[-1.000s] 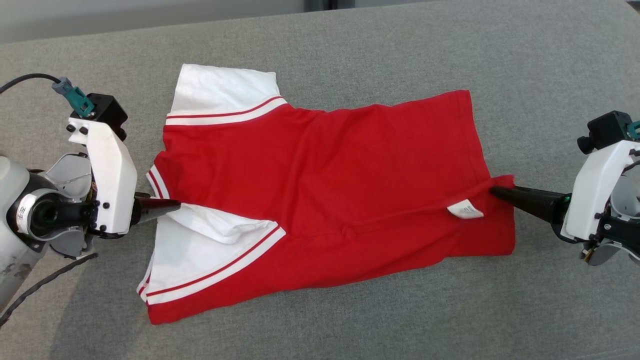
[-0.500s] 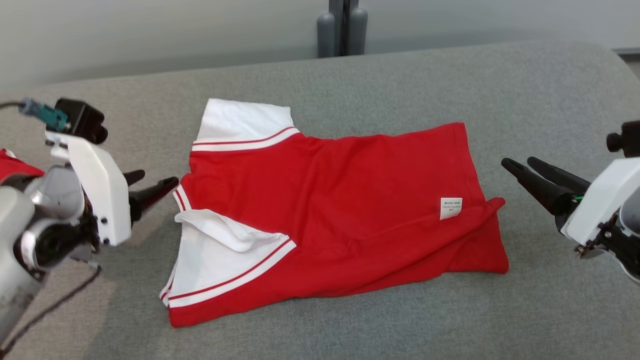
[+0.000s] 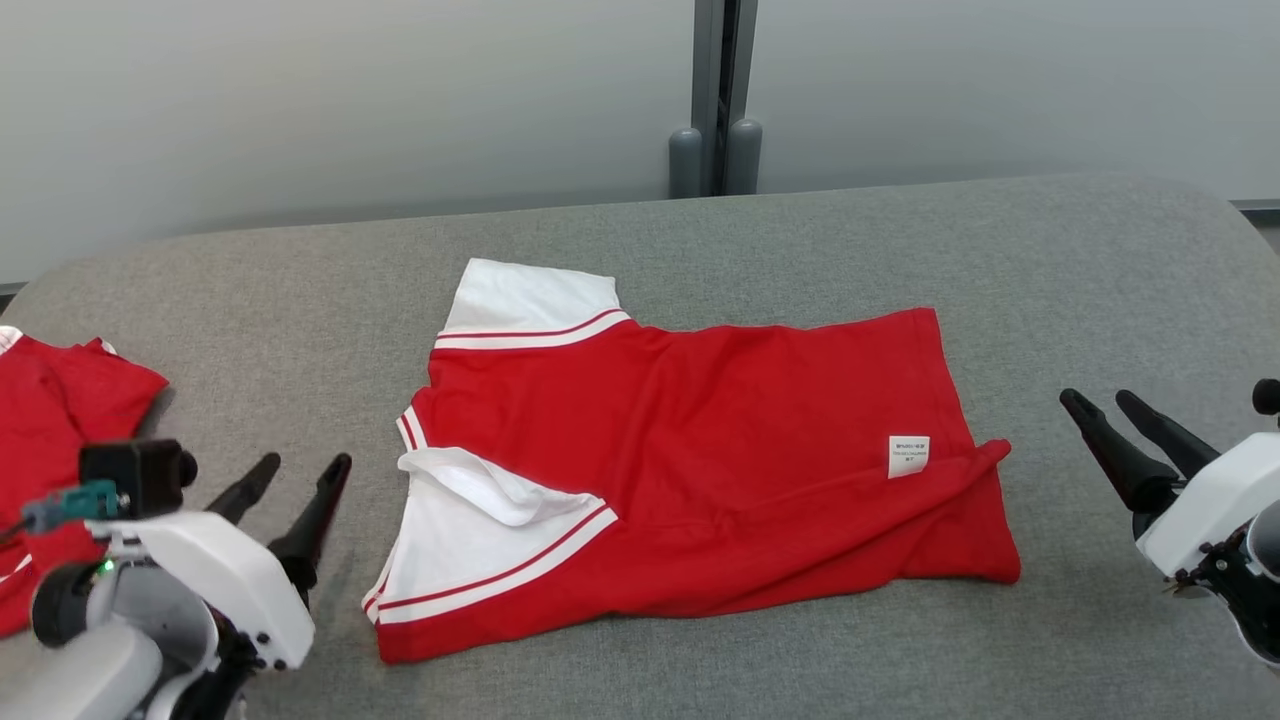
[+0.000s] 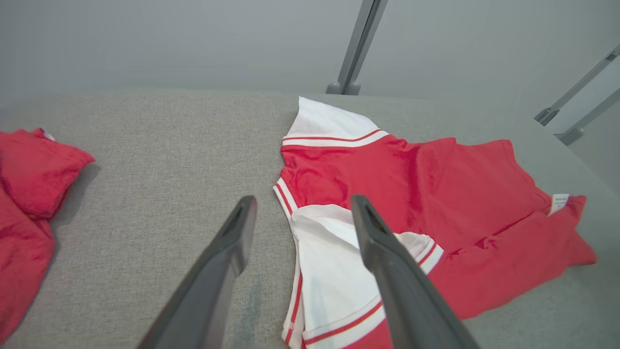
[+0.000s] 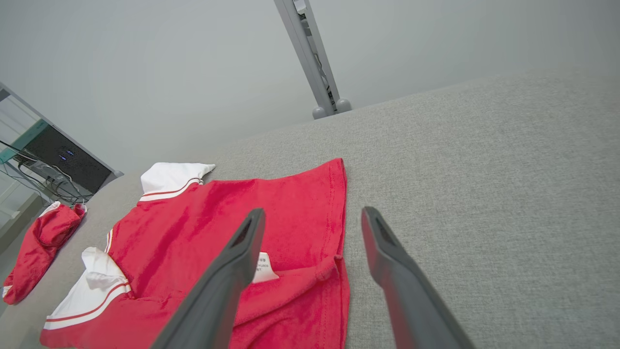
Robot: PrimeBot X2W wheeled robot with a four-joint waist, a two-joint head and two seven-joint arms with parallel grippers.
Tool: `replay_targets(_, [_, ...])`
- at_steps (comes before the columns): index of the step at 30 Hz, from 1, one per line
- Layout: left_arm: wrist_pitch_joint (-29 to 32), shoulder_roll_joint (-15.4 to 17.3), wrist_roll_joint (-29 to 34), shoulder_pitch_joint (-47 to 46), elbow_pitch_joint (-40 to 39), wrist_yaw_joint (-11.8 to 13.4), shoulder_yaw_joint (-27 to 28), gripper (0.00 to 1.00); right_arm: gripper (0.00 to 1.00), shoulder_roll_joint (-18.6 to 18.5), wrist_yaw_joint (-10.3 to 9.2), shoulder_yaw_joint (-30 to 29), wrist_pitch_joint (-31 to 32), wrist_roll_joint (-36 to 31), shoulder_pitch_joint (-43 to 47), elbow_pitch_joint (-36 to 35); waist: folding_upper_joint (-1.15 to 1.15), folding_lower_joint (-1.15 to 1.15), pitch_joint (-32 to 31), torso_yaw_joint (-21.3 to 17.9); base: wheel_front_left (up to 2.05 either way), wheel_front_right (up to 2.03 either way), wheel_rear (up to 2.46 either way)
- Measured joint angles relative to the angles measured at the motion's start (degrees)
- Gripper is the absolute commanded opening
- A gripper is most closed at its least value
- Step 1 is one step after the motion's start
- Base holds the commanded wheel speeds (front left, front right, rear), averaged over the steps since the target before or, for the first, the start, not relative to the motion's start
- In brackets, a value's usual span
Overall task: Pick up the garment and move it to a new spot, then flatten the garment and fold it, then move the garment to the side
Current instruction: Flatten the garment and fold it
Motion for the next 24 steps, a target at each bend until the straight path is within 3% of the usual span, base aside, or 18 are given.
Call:
replay_targets(4, [-8.4,-2.6,1.4,6.9,-2.1,5.0,0.5,1.0,1.0,4.4,0.0,-7.3,-0.1,-4.3,7.5,3.6,0.0,0.0,0.8,0.2,0.0,0.0,0.0])
replay_targets(9, [-13.2,-6.4,1.3,11.4,-1.2,7.5,0.4,1.0,1.0,8.4,0.01,-10.0,-0.1,-6.1,14.4,4.6,0.0,0.0,1.6,0.2,0.0,0.0,0.0])
replay_targets(14, [-14.7,-9.7,-0.1,13.6,3.0,7.4,0.4,1.0,1.0,10.6,0.01,-9.4,0.9,-6.7,16.6,5.9,0.0,0.0,1.7,-0.2,0.0,0.0,0.0])
replay_targets(24, [-9.2,-12.9,-0.6,12.1,12.3,3.5,-3.6,1.0,1.0,14.9,0.01,-10.3,4.8,-9.1,14.2,13.0,0.0,0.0,2.1,-0.2,0.0,0.0,0.0])
